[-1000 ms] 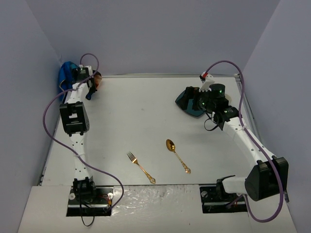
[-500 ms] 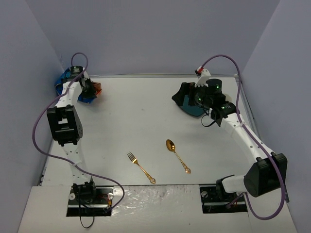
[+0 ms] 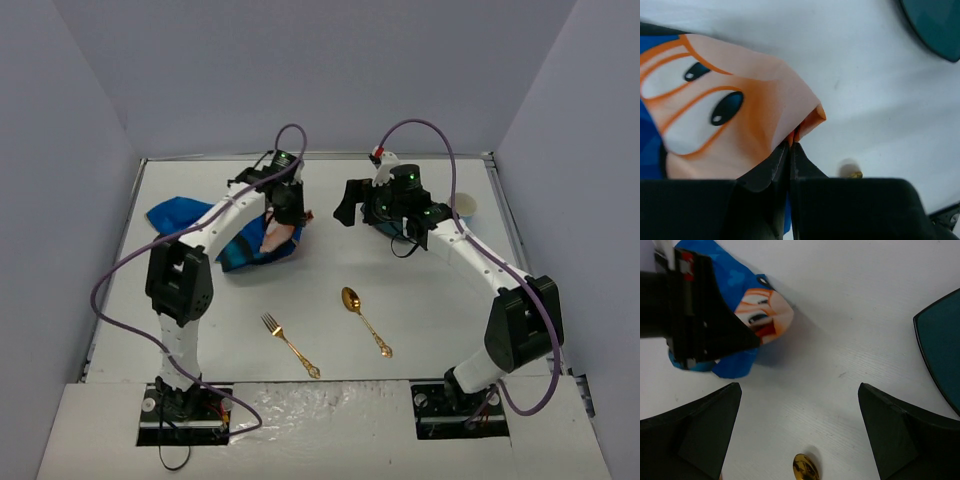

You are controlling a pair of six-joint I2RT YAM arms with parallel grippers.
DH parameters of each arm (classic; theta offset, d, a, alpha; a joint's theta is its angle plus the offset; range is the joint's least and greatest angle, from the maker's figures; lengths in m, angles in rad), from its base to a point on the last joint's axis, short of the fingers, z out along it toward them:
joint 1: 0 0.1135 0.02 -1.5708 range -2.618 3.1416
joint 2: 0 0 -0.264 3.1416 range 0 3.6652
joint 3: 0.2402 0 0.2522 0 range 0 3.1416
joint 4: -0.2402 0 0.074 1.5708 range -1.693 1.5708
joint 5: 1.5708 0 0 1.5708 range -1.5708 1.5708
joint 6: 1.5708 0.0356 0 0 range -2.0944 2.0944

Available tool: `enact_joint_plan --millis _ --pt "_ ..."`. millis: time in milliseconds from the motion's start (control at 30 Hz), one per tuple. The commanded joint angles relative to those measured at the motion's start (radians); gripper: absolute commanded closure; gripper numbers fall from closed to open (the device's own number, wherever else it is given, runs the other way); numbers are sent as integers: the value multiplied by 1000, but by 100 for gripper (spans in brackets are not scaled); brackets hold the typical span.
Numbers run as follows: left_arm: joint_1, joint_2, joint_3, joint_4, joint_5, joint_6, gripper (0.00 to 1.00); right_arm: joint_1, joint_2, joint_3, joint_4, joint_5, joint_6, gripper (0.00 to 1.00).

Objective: Set the dinner table for one person

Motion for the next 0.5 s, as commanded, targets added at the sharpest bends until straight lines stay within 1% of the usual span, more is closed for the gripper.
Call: enact_joint_plan --millis 0,67,100,133,167,200,233,300,333,467 --pt "-34 37 79 32 -27 -80 92 4 -13 26 63 52 2 0" --pt "-30 59 113 29 -27 -74 70 4 -16 8 62 60 -5 0" --pt "-27 62 124 24 -31 -61 56 4 -18 -3 63 65 -7 0" --pt "-25 71 163 18 -36 -50 45 3 -18 -9 62 67 -8 0" --pt "-21 75 182 10 -36 -38 37 4 -20 -17 62 71 -7 0" --pt "-18 76 205 8 -36 -22 25 3 -20 -26 62 73 -7 0" --pt "-16 74 218 11 -34 -10 17 3 -19 -30 62 75 -4 0" --pt "-11 63 228 26 -30 11 7 8 -13 -37 61 76 -1 0" --pt "-5 57 227 35 -23 19 5 10 -9 -40 60 74 -2 1" --pt "37 17 217 47 12 30 3 42 4 -70 51 105 -10 5"
